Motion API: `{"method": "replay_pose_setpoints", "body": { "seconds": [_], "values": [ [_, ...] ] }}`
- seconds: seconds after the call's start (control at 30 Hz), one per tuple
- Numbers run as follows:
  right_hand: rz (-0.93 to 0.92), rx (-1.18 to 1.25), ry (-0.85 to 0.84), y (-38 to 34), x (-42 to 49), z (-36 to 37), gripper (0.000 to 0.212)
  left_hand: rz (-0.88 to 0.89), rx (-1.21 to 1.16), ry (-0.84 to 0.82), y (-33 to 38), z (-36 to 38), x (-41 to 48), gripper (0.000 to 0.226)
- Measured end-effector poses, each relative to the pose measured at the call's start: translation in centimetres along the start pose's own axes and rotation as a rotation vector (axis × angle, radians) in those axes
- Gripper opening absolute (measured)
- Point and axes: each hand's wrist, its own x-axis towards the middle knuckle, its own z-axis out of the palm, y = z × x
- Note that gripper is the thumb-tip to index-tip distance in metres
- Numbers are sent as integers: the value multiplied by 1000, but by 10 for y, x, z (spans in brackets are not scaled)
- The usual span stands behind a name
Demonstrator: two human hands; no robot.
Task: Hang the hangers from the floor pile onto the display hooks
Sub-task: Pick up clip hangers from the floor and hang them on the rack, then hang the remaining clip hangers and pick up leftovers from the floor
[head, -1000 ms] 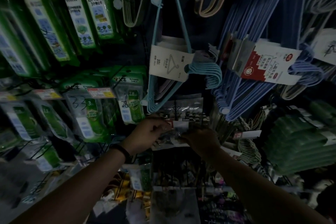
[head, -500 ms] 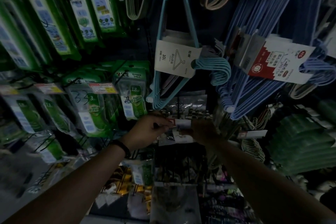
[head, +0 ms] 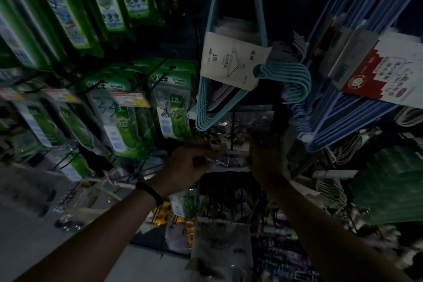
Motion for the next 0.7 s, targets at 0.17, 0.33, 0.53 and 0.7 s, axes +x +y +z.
{"method": "replay_pose_setpoints", "body": {
  "seconds": [0.17,0.33,0.53,0.7],
  "values": [
    [80,51,-5,-22,-66,24,43,-178,10,-149,-33,-4,-47,20],
    [91,209,-477,-86,-130,50,27,-348,54,-259,-98,-8,-172,17],
    [-158,116,-873,-226,-232,93,28,-713,-1,-240,-178,-15,-397,23],
    [-153,167,-1290,-332,-347,177,44,-1007,-90,-288,-236,23,-567,40]
  ]
}}
